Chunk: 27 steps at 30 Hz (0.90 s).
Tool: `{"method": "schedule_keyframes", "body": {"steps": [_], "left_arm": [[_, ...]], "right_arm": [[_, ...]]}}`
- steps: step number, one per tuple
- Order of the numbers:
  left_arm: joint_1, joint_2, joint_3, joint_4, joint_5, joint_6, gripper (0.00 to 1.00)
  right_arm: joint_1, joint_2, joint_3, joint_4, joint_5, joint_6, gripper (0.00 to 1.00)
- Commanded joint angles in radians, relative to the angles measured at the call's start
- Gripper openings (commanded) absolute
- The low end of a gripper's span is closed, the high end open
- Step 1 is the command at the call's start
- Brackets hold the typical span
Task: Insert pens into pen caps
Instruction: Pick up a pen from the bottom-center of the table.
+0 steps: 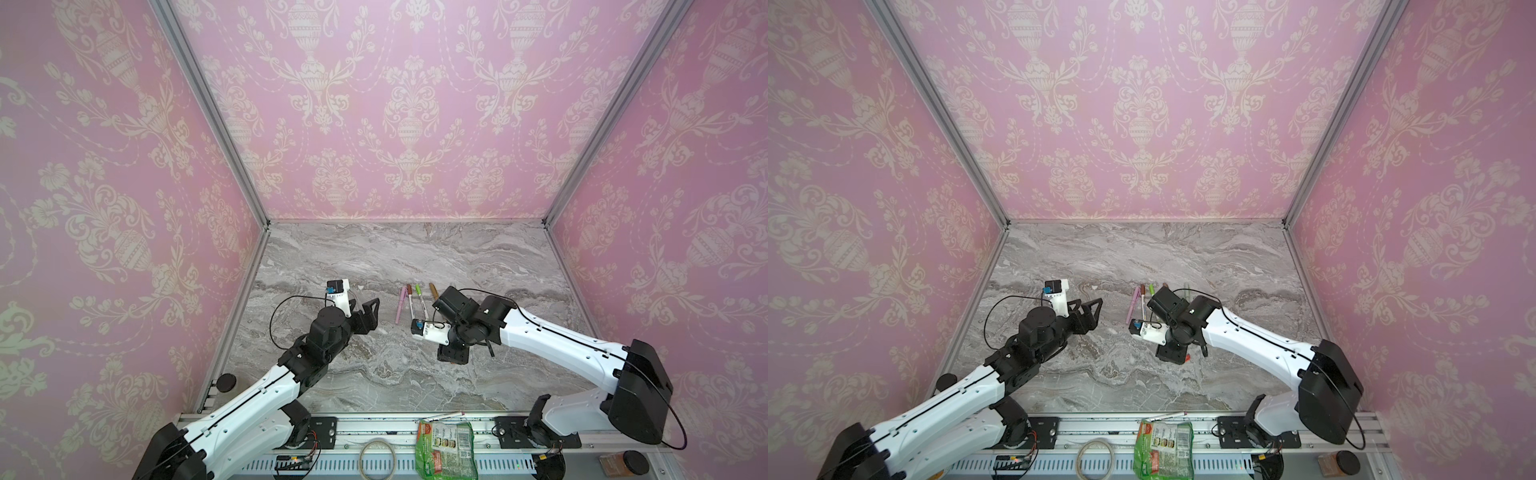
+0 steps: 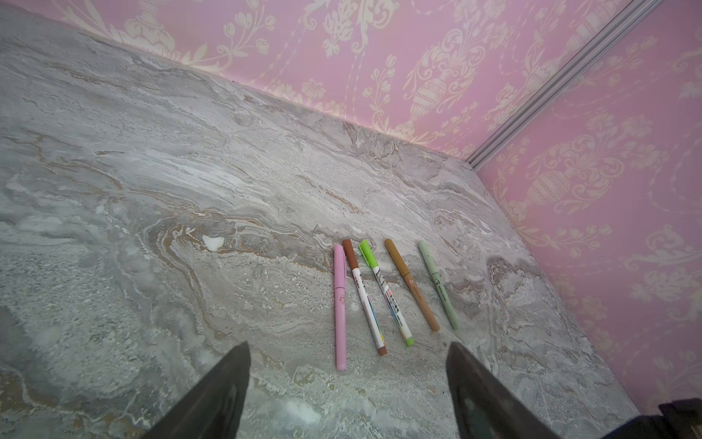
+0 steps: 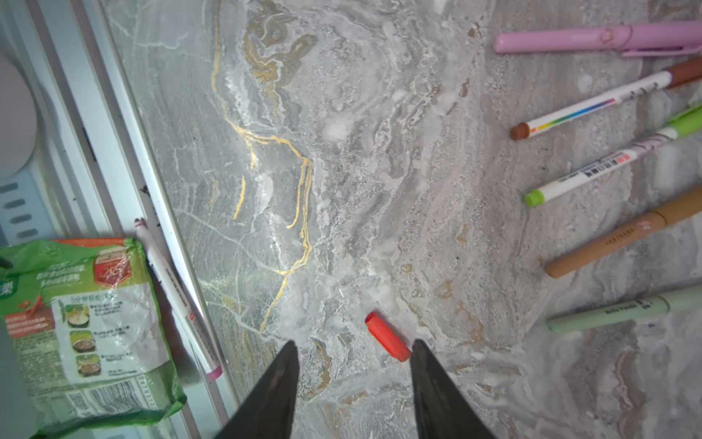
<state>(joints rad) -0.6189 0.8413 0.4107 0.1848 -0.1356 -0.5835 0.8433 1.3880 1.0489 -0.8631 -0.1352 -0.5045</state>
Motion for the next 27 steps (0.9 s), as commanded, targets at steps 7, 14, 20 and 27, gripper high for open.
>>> {"method": "schedule_keyframes", "body": {"steps": [7, 14, 20, 27], "left_arm": [[0.031, -0.131, -0.032, -0.09, -0.066, 0.085, 0.87], [0.043, -0.1, -0.02, -0.095, -0.041, 0.082, 0.87], [0.047, -0.079, -0.015, -0.091, -0.041, 0.083, 0.87], [0.053, -0.071, -0.009, -0.101, -0.039, 0.088, 0.87]], "right_arm": [[0.167, -0.077, -0.161, -0.058, -0.059, -0.186, 0.6], [0.233, -0.08, -0.241, 0.003, -0.069, -0.192, 0.6], [0.281, -0.084, -0.314, 0.091, -0.024, -0.143, 0.62], [0.321, -0.058, -0.341, 0.148, -0.012, -0.111, 0.63]]}}
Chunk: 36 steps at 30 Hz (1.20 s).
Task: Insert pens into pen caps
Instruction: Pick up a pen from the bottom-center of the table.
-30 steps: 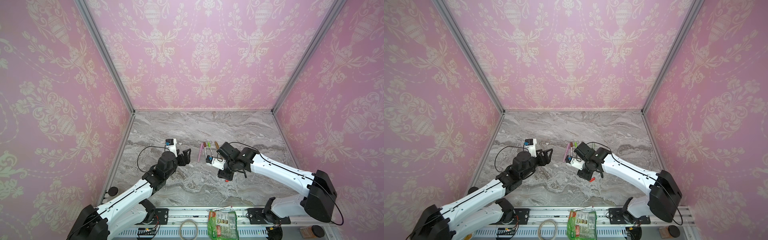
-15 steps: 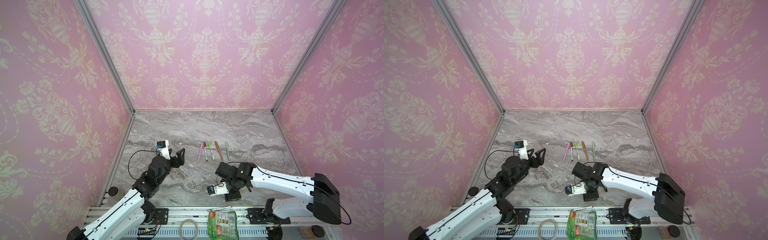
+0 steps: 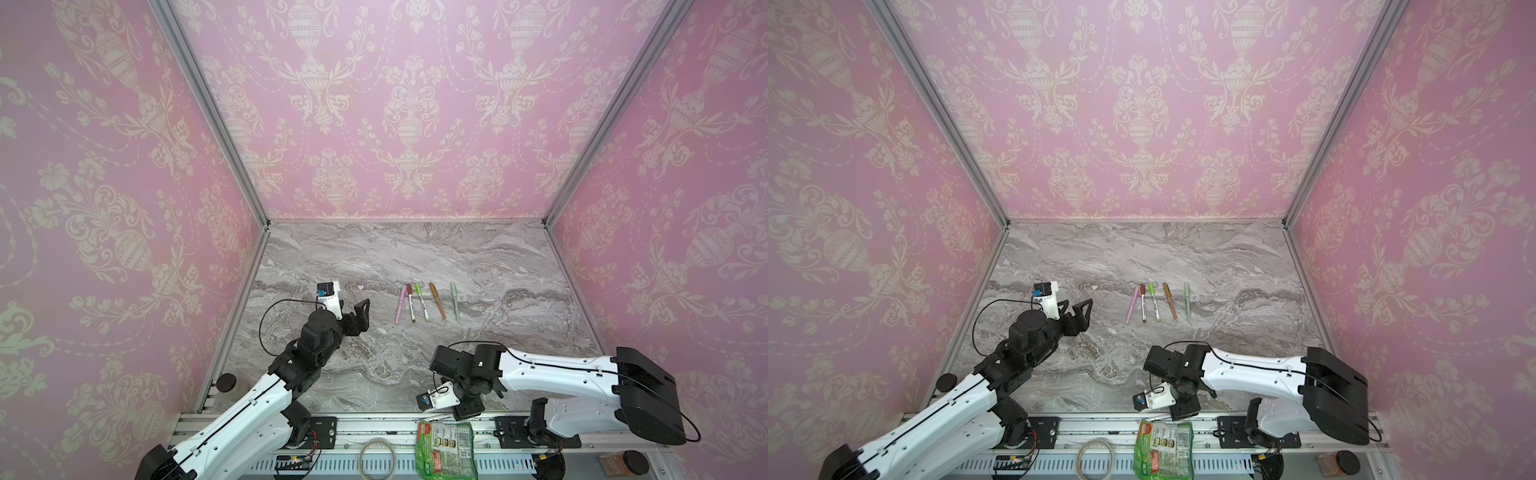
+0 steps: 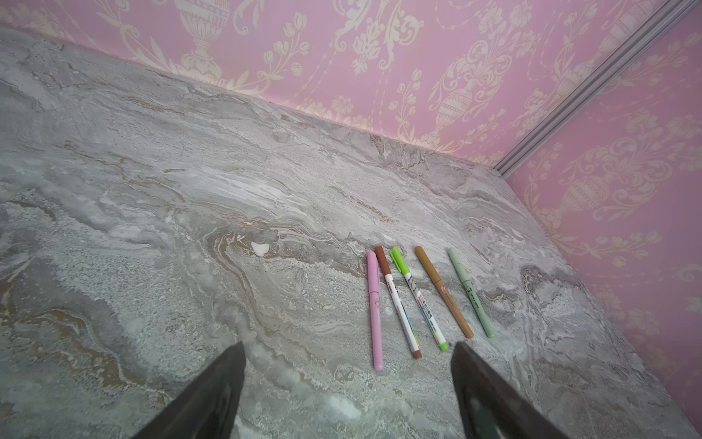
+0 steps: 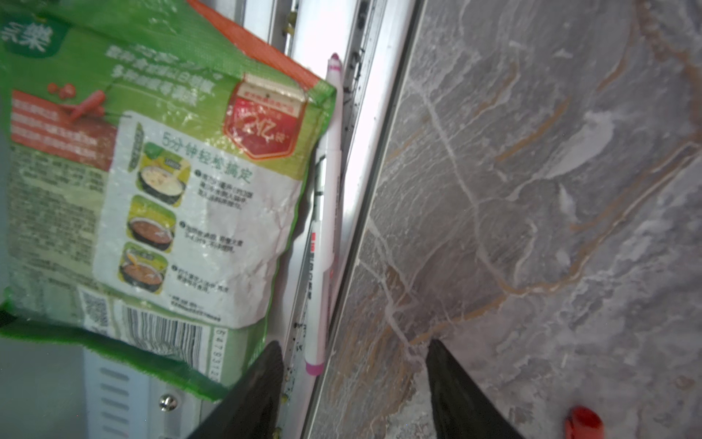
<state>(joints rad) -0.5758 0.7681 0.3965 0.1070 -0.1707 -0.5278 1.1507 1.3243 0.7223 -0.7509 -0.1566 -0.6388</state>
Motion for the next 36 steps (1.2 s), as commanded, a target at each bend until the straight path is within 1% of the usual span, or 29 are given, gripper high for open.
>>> {"method": "schedule_keyframes", "body": {"steps": [1, 15, 18, 24, 26, 36], "left_arm": [[0.01, 0.0, 0.005, -0.023, -0.005, 0.032, 0.87], [0.028, 0.027, 0.021, -0.021, 0.007, 0.038, 0.86], [0.031, 0.035, 0.024, -0.02, 0.013, 0.038, 0.86], [0.039, 0.047, 0.03, -0.015, 0.021, 0.036, 0.86], [0.04, 0.049, 0.029, -0.013, 0.024, 0.035, 0.86], [0.046, 0.044, 0.022, -0.015, 0.024, 0.032, 0.86]], "right_arm": [[0.019, 0.009, -0.021, 0.046, 0.013, 0.027, 0.63], [0.082, 0.035, -0.064, 0.11, 0.036, 0.049, 0.58], [0.087, 0.035, -0.076, 0.132, 0.057, 0.051, 0.55], [0.09, 0.032, -0.094, 0.154, 0.082, 0.053, 0.44], [0.09, 0.032, -0.098, 0.156, 0.086, 0.05, 0.4], [0.09, 0.042, -0.107, 0.173, 0.082, 0.044, 0.33]]}}
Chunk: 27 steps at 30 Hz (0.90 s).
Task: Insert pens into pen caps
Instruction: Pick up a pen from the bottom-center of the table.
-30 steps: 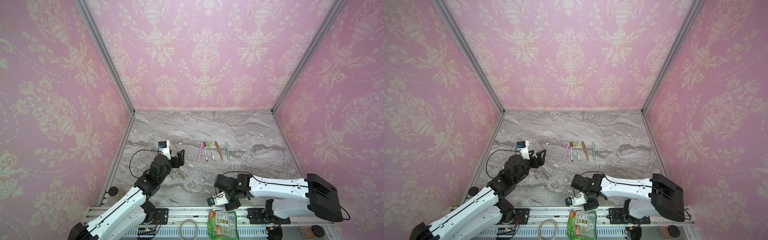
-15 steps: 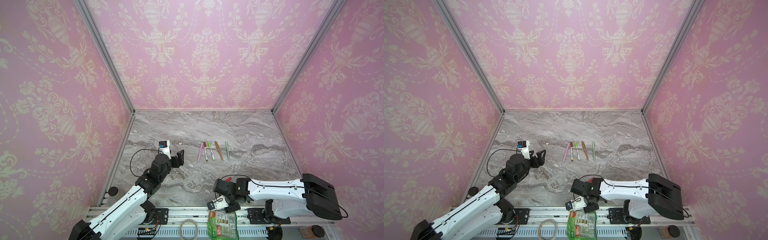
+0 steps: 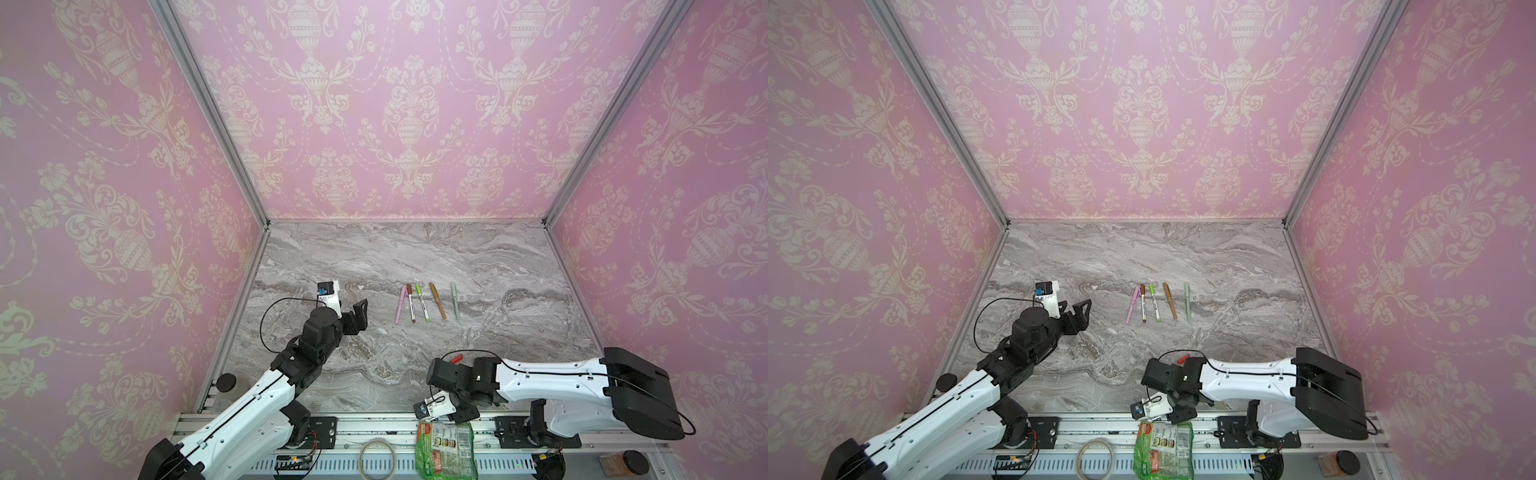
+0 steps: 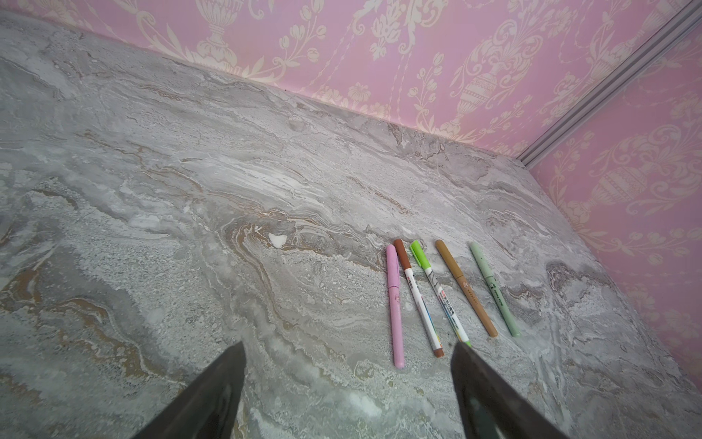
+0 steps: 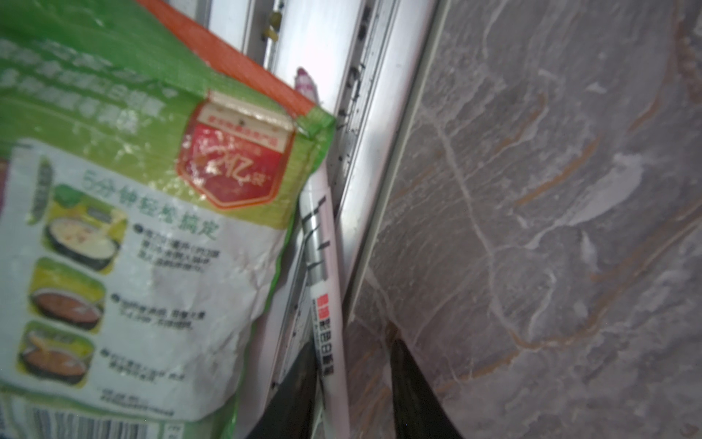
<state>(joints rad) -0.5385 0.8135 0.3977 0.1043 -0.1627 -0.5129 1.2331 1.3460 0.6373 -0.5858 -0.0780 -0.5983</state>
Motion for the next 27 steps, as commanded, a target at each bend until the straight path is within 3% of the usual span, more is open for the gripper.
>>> {"method": "schedule_keyframes", "body": {"steps": [1, 14, 17, 20, 27], "left_arm": [[0.01, -0.001, 0.018, -0.013, 0.014, 0.017, 0.87], [0.021, -0.018, 0.011, -0.015, 0.016, 0.017, 0.87], [0.023, -0.021, 0.01, -0.014, 0.02, 0.017, 0.87], [0.023, -0.024, 0.015, -0.016, 0.028, 0.019, 0.88], [0.023, -0.035, 0.039, -0.026, 0.056, 0.036, 0.89]], "right_arm": [[0.009, 0.021, -0.022, 0.009, 0.003, 0.003, 0.33], [0.019, 0.04, -0.028, 0.029, 0.002, 0.006, 0.16], [0.015, 0.028, -0.027, 0.061, 0.043, 0.038, 0.08], [-0.027, 0.012, -0.001, 0.096, 0.05, 0.088, 0.01], [-0.211, -0.055, 0.098, 0.183, -0.06, 0.271, 0.0]]}}
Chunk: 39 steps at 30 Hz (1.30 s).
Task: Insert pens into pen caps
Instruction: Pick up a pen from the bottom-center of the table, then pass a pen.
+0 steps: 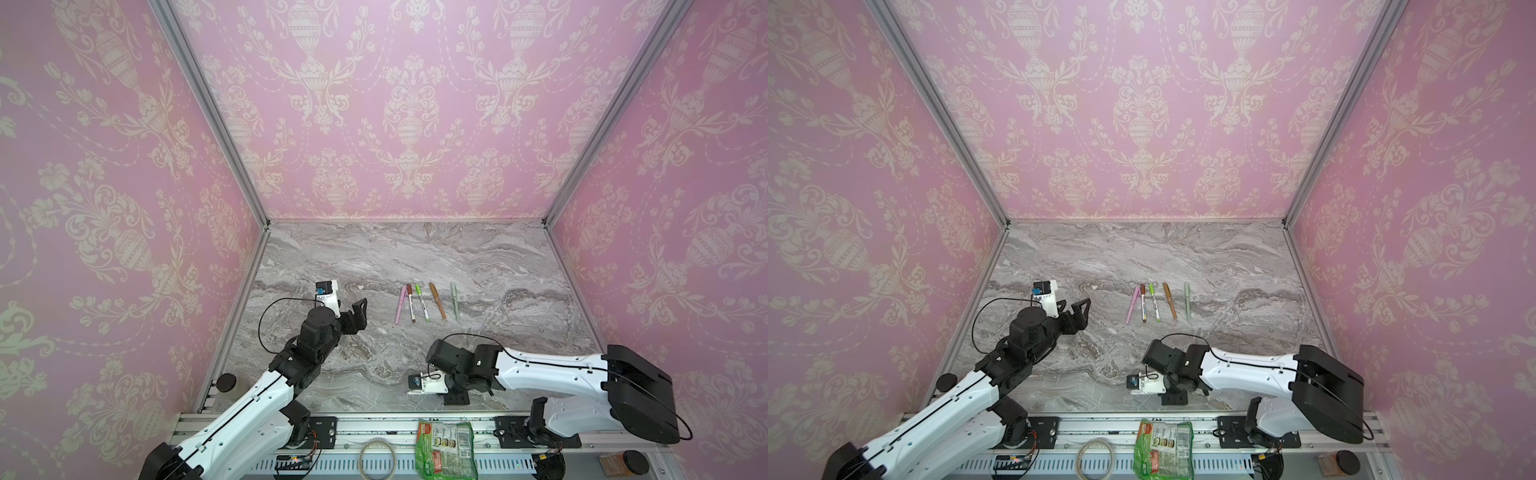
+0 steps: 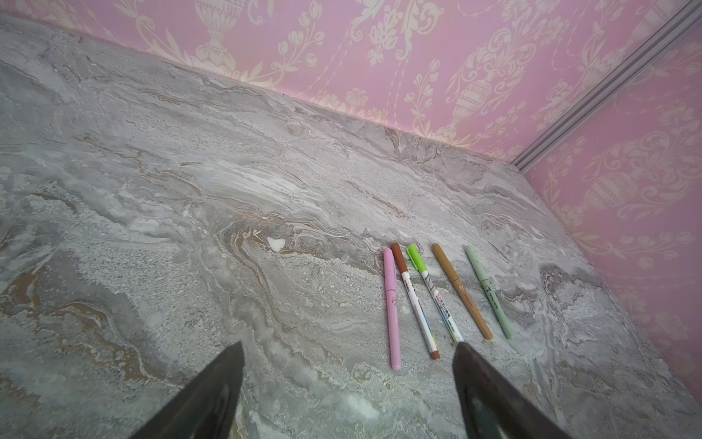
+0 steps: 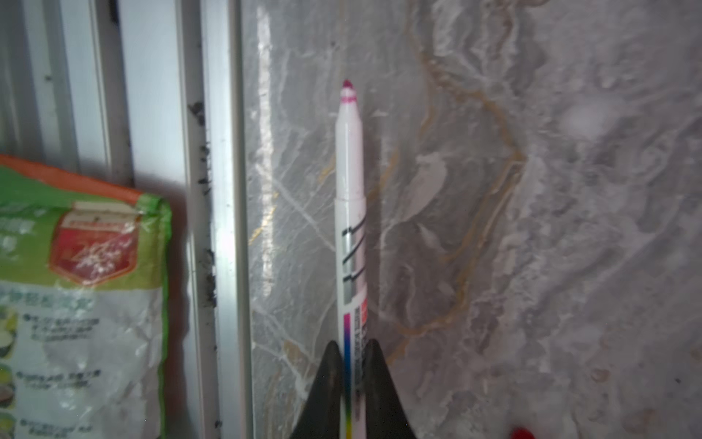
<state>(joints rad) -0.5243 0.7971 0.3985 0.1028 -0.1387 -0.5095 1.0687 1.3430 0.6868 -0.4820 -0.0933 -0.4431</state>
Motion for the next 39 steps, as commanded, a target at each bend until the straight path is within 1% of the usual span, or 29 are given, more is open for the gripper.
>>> {"method": "schedule_keyframes", "body": {"steps": [1, 5, 8, 10, 12, 15, 19, 22, 23, 24, 26, 29, 34, 39], "left_arm": [[0.009, -0.021, 0.04, -0.026, 0.038, 0.036, 0.89], [0.009, -0.047, 0.054, -0.015, 0.09, 0.057, 0.9], [0.011, -0.063, 0.073, -0.017, 0.143, 0.06, 0.9], [0.011, -0.068, 0.086, -0.016, 0.199, 0.06, 0.9], [0.01, -0.067, 0.095, -0.002, 0.269, 0.058, 0.9], [0.01, -0.063, 0.095, 0.045, 0.37, 0.049, 0.9], [0.01, -0.023, 0.098, 0.13, 0.537, 0.003, 0.9], [0.01, 0.034, 0.091, 0.239, 0.664, -0.075, 0.9], [0.01, 0.059, 0.091, 0.281, 0.7, -0.106, 0.91], [0.011, 0.084, 0.089, 0.325, 0.735, -0.137, 0.9], [0.01, 0.124, 0.084, 0.39, 0.753, -0.192, 0.9], [0.011, 0.177, 0.08, 0.486, 0.766, -0.249, 0.9], [0.009, 0.254, 0.103, 0.56, 0.783, -0.278, 0.89], [0.007, 0.345, 0.135, 0.619, 0.808, -0.311, 0.85]], "right_arm": [[-0.07, -0.067, 0.051, 0.108, -0.062, 0.147, 0.0], [-0.164, -0.141, 0.048, 0.236, -0.132, 0.301, 0.0], [-0.232, -0.176, 0.065, 0.295, -0.1, 0.474, 0.0], [-0.288, -0.175, 0.098, 0.293, -0.118, 0.574, 0.0], [-0.352, -0.166, 0.131, 0.296, -0.168, 0.692, 0.0], [-0.43, -0.151, 0.161, 0.323, -0.256, 0.827, 0.0], [-0.485, -0.151, 0.16, 0.433, -0.379, 0.968, 0.0], [-0.506, -0.159, 0.145, 0.521, -0.435, 1.035, 0.0], [-0.51, -0.161, 0.141, 0.55, -0.453, 1.082, 0.0], [-0.512, -0.162, 0.14, 0.57, -0.466, 1.097, 0.0], [-0.51, -0.16, 0.144, 0.591, -0.516, 1.09, 0.0], [-0.509, -0.166, 0.158, 0.532, -0.532, 1.024, 0.0], [-0.493, -0.18, 0.156, 0.505, -0.542, 0.98, 0.0], [-0.459, -0.176, 0.163, 0.499, -0.526, 0.96, 0.0]]}}
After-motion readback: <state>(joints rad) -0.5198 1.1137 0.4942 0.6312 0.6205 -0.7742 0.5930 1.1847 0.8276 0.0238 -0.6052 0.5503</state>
